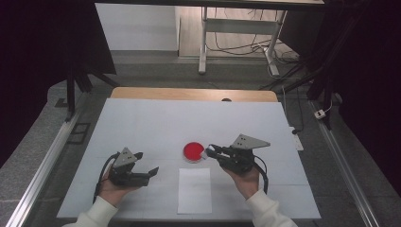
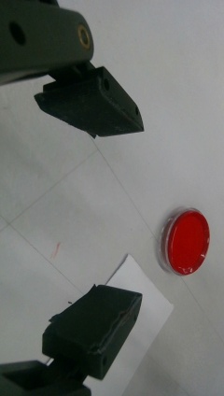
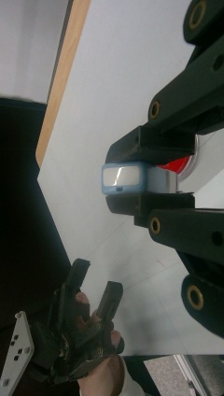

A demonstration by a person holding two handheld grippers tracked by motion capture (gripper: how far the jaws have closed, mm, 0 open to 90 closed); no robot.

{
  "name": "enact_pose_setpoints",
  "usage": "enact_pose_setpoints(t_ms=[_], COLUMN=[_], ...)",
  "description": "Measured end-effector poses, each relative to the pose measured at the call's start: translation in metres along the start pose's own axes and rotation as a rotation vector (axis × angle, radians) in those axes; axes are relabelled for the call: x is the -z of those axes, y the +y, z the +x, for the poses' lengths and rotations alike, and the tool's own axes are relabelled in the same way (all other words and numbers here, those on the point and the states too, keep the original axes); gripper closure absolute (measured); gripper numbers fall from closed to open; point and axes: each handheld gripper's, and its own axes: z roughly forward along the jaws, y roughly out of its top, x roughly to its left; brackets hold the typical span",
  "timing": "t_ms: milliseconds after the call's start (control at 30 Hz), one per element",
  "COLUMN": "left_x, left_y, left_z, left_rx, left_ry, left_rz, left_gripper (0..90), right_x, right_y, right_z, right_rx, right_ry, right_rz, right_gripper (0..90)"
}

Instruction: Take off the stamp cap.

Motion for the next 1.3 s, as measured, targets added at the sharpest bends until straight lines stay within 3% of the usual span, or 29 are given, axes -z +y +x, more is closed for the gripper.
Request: enact_pose_setpoints(t_ms=[933, 1300], left_x=[-0.032, -0.043], left_y=[0.04, 0.048], left_z=[-0.038, -0.048], left_rx=[-0.101, -0.119], left_ry=[-0.077, -0.1], left_rz=[-0.016, -0.012], left_gripper=[18.4, 18.8], right_x=[-0.005, -0.006], right_y=[-0.004, -0.004], right_z=[0.001, 0.001], right_rx=[-0.013, -0.015], right_ry=[-0.004, -0.005], right_rz=[0.008, 0.004], right_gripper=[75.3, 75.3])
